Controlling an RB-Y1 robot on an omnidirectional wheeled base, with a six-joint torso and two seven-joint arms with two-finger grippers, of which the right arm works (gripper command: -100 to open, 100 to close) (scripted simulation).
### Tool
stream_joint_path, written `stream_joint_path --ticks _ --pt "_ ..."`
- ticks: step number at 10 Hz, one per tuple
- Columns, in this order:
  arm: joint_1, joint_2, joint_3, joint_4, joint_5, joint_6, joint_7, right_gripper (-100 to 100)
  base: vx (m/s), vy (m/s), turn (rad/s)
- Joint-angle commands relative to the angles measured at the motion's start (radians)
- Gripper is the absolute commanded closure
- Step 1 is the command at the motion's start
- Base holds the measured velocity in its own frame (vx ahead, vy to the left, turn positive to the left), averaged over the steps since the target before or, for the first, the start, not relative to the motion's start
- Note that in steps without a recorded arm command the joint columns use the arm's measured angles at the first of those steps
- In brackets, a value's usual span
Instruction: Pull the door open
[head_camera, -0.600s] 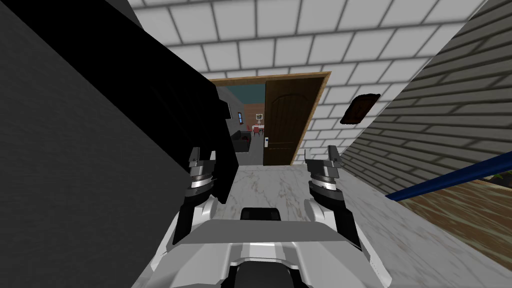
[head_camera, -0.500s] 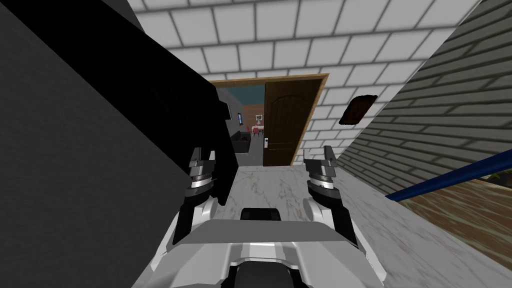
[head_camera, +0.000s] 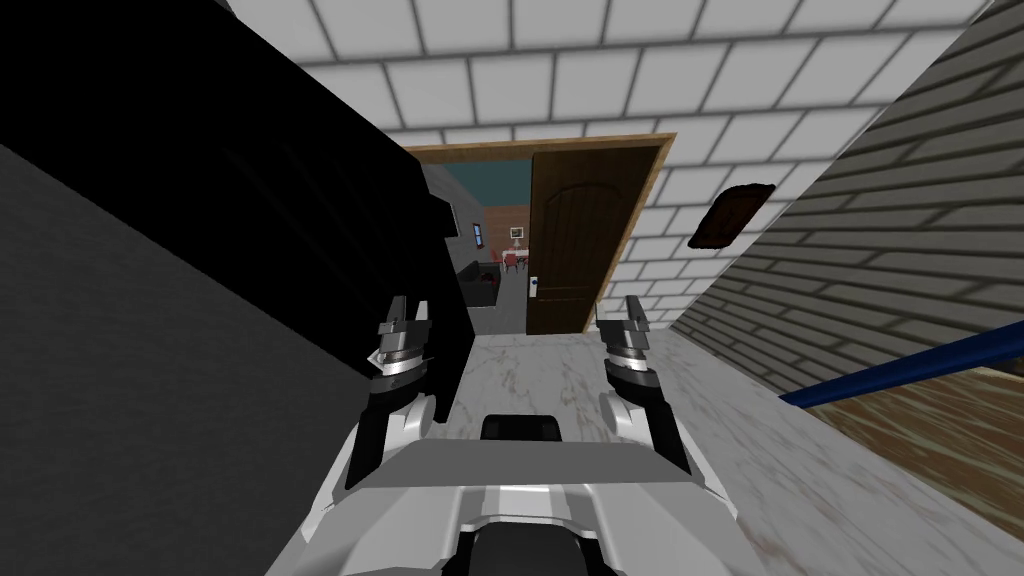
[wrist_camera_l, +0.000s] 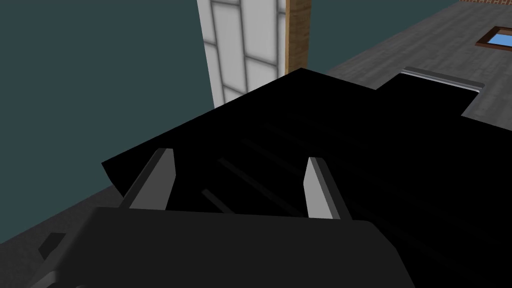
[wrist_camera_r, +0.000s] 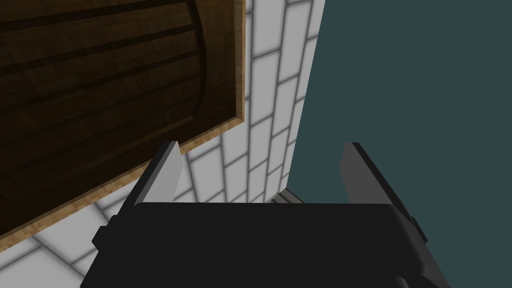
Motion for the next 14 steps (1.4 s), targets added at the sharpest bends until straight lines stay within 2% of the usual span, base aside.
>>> stream_joint_path --ticks 1,8,14 --pt "-0.022 -0.009 0.001 0.029 0.006 0.008 -0.01 -100 0.08 0.018 -0.028" --pt "-0.122 -0.051 0.014 0.208 0.039 0.016 -0.061 -100 0.091 0.027 -0.035" --pt "-0.225 -0.092 0.028 0.391 0.074 0.026 -0.113 -100 0.096 0.032 -0.044"
